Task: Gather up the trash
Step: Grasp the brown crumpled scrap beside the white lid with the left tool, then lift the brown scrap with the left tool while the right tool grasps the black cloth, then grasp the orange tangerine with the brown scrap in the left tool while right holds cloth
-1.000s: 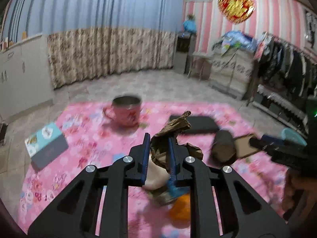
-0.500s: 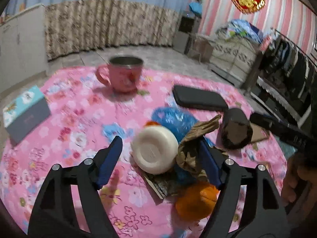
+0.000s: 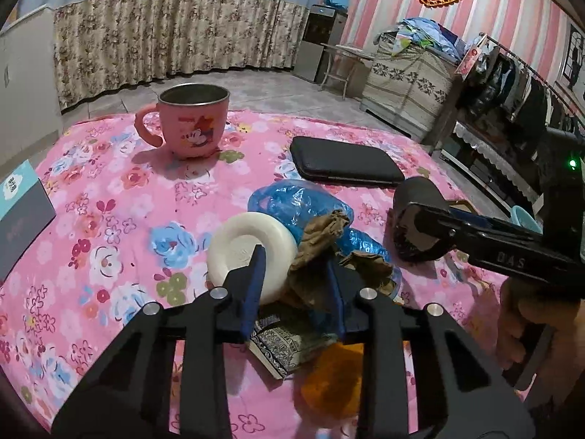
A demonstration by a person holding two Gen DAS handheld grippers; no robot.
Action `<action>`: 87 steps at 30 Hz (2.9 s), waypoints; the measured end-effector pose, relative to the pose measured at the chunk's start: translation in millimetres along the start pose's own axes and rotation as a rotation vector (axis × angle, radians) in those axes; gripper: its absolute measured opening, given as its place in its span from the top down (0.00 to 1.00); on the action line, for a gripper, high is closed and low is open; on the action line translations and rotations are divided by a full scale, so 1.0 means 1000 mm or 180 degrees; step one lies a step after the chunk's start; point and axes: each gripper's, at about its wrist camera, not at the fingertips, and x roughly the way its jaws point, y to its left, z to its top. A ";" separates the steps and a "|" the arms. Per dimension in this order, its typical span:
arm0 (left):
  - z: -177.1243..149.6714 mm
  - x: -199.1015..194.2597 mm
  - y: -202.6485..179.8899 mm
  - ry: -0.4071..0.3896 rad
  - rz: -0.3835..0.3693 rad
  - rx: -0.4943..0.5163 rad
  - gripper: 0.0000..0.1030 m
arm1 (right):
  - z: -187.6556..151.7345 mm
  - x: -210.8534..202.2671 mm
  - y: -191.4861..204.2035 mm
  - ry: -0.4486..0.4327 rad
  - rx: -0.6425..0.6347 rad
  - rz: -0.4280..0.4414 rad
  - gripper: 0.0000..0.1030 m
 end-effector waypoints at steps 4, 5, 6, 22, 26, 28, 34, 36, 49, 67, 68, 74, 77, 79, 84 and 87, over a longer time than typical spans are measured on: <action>-0.001 0.000 0.005 -0.0006 0.0123 -0.0029 0.52 | 0.000 0.001 0.008 -0.0007 -0.0067 -0.0004 0.29; -0.002 0.001 0.008 0.0027 0.0141 -0.0071 0.44 | 0.001 0.001 0.009 -0.0006 -0.0084 0.0014 0.29; -0.003 0.004 0.009 0.0058 0.0180 -0.0083 0.30 | 0.001 0.001 0.010 -0.0005 -0.0092 0.0027 0.29; 0.011 0.030 0.018 0.0119 -0.0089 -0.0091 0.32 | 0.006 0.004 0.003 -0.0025 -0.0071 0.0051 0.29; 0.009 0.026 0.010 0.0067 0.0001 0.0029 0.35 | 0.007 0.004 0.004 -0.0030 -0.0101 0.0060 0.29; 0.010 0.024 0.009 0.0054 0.0018 0.0060 0.53 | 0.007 0.004 0.006 -0.0049 -0.0150 0.0062 0.29; 0.008 0.027 0.018 0.0147 0.0007 -0.0031 0.45 | 0.008 0.010 0.005 -0.0014 -0.0119 0.0084 0.30; 0.008 0.026 0.016 0.0130 0.0040 -0.0012 0.19 | 0.006 0.011 0.004 0.0008 -0.0081 0.0088 0.30; 0.007 0.021 0.002 0.0166 -0.0060 0.0201 0.91 | 0.011 -0.010 0.006 -0.0212 -0.0236 -0.0060 0.90; -0.060 -0.064 -0.049 0.0237 -0.0172 0.0365 0.95 | -0.005 -0.068 -0.013 -0.0432 -0.0130 0.0198 0.90; -0.060 -0.063 -0.047 0.0258 -0.0143 0.0358 0.94 | -0.005 -0.068 -0.013 -0.0436 -0.0124 0.0201 0.90; -0.062 -0.063 -0.036 0.0108 0.0483 0.0259 0.12 | -0.005 -0.069 -0.017 -0.0439 -0.0127 0.0214 0.89; -0.060 -0.070 -0.030 0.0005 0.0558 0.0211 0.11 | -0.005 -0.069 -0.017 -0.0437 -0.0135 0.0223 0.89; -0.059 -0.070 -0.026 0.0013 0.0585 0.0200 0.10 | -0.004 -0.067 -0.018 -0.0414 -0.0132 0.0229 0.89; -0.061 -0.055 -0.032 0.0217 0.0472 0.0384 0.10 | -0.003 -0.067 -0.016 -0.0402 -0.0142 0.0265 0.87; -0.062 -0.051 -0.039 0.0279 0.0333 0.0499 0.10 | -0.003 -0.068 -0.016 -0.0407 -0.0139 0.0267 0.86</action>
